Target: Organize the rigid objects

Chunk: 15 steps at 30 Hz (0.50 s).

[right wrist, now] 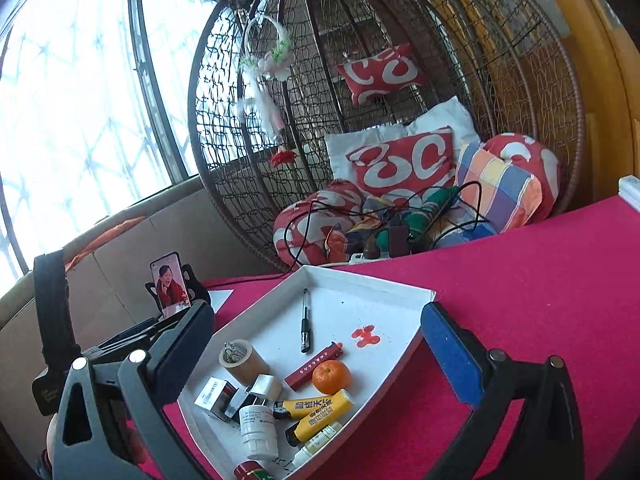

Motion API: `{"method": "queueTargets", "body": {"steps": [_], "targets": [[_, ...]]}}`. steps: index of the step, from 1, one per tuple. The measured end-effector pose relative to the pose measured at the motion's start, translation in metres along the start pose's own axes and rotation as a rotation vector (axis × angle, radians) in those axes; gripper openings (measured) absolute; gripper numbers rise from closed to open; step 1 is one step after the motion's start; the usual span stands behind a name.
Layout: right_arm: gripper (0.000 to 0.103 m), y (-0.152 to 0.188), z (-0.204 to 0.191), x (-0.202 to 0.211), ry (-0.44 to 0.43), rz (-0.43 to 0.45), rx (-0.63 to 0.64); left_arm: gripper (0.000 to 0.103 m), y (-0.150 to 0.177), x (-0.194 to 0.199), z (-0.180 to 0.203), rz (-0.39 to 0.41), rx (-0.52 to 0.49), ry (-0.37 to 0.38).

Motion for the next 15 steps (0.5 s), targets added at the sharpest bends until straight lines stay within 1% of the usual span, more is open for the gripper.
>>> {"method": "queueTargets", "body": {"steps": [3,5,9,11,13,15], "targets": [[0.103,-0.008,-0.002,0.021,0.080,0.055,0.058,0.103,-0.004,0.015,0.008,0.032,-0.071,-0.071],[0.103,-0.012,-0.001,0.036,0.147,0.101,0.091,0.103,-0.006,0.024,0.015,0.057,-0.106,-0.092],[0.103,-0.020,0.000,0.057,0.297,0.167,0.141,0.103,-0.005,0.043,0.032,0.097,-0.138,-0.046],[0.103,-0.024,0.003,0.067,0.364,0.194,0.151,0.103,-0.006,0.053,0.040,0.123,-0.158,-0.040],[0.103,-0.026,0.005,0.079,0.396,0.232,0.154,0.103,-0.007,0.066,0.048,0.165,-0.175,-0.052],[0.103,-0.029,0.007,0.089,0.404,0.265,0.147,0.103,-0.010,0.078,0.054,0.211,-0.180,-0.069]]}}
Point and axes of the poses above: each gripper's, at about its wrist camera, not at the fingertips, and x roughly against the way its jaws point, z to its right, y to its underside, the point moved 4 cm from there along -x, roughly the way its jaws point, and after that the axes turned 8 degrees about -y, right-handed, at the moved point
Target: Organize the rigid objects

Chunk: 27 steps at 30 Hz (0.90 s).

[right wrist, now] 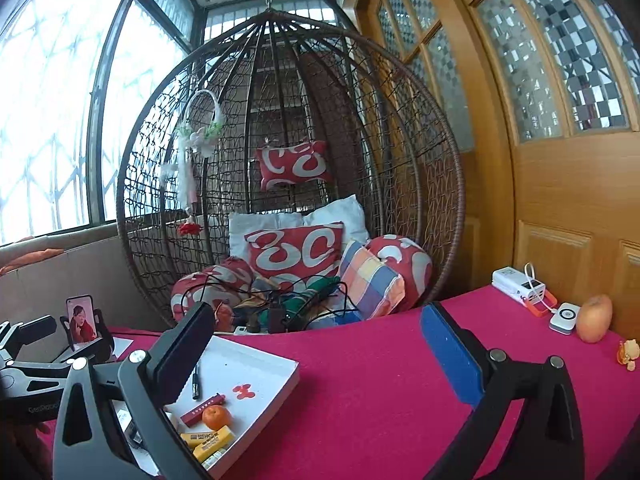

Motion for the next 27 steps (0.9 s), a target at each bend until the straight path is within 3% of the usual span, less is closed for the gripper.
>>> {"method": "queueTargets", "body": {"steps": [3,7,14,21,27], "targets": [[0.103,-0.001,0.010,0.007,-0.032,0.012,-0.053,0.103,-0.004,0.007,0.004,0.030,0.005,-0.047],[0.103,0.011,0.020,0.004,-0.160,-0.054,-0.171,0.103,0.008,0.000,0.003,-0.034,0.012,-0.188],[0.103,0.013,0.018,0.035,-0.112,0.010,-0.103,0.103,0.029,0.000,0.001,-0.197,0.076,-0.080],[0.103,0.012,0.013,0.043,-0.106,0.014,-0.084,0.103,0.041,0.009,0.003,-0.262,0.064,-0.153],[0.103,0.018,0.021,0.038,-0.096,-0.028,-0.121,0.103,0.044,0.012,0.002,-0.274,0.084,-0.134]]}}
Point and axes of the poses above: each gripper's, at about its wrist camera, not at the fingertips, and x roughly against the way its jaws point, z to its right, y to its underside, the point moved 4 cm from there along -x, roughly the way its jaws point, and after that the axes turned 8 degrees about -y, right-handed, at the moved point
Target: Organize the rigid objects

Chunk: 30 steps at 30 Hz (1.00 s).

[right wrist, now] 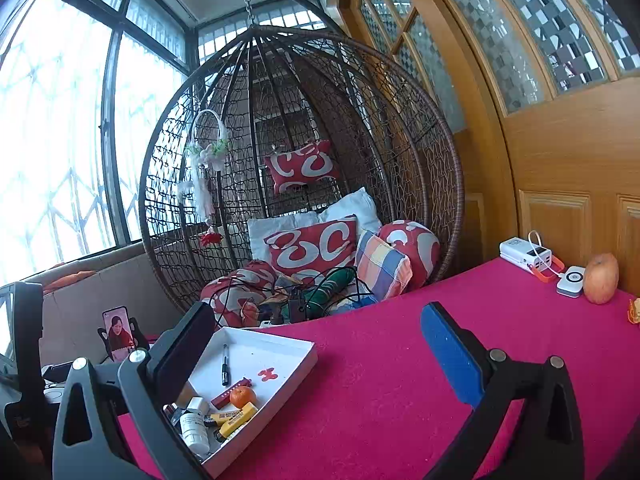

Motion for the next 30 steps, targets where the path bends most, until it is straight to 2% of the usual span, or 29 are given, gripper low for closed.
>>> {"method": "queueTargets", "body": {"steps": [11,30], "targets": [[0.103,0.003,0.008,0.005,0.003,-0.019,-0.027,0.103,0.002,0.016,0.004,0.016,0.002,0.016],[0.103,0.003,0.009,0.011,-0.002,-0.019,-0.030,0.103,0.003,0.021,0.001,0.034,0.007,0.018]]}}
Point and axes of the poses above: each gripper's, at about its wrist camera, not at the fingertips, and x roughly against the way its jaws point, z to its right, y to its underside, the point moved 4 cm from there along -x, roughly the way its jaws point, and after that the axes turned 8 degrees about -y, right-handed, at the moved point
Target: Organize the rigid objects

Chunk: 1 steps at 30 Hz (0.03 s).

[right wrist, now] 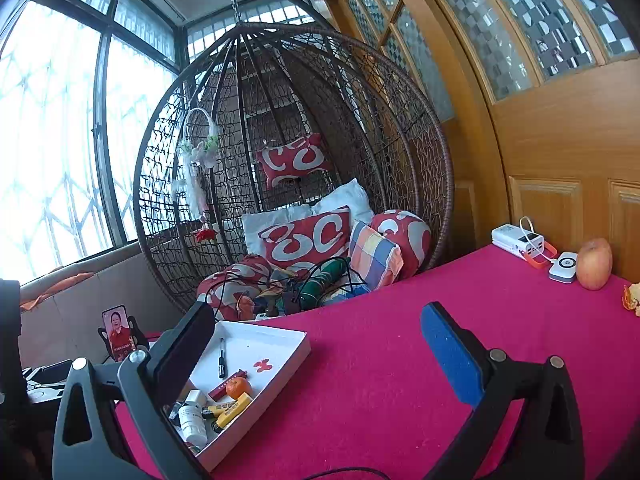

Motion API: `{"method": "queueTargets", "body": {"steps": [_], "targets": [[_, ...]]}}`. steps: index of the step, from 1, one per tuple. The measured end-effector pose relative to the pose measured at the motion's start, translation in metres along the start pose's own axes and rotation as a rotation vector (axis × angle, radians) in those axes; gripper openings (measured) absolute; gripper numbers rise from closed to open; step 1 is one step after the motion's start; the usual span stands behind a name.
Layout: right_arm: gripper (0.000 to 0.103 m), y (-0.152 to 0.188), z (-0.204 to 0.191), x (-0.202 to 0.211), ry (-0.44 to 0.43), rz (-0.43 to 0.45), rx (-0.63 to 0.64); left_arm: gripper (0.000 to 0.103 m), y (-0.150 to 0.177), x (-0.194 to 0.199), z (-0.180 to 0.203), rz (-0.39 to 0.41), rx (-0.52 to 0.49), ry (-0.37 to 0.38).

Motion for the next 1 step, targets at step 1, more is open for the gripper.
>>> {"method": "queueTargets", "body": {"steps": [1], "targets": [[0.103,0.0003,0.0003,0.0003,-0.001,-0.001,-0.001,0.103,-0.0002,-0.0003,0.0001,0.001,-0.002,0.000]]}}
Point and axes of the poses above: each gripper's, at about its wrist camera, not at the fingertips, and x roughly against the way its jaws point, z to its right, y to its underside, the point moved 4 cm from there along -x, roughly the way its jaws point, and after that the axes turned 8 degrees about -y, right-handed, at the moved point
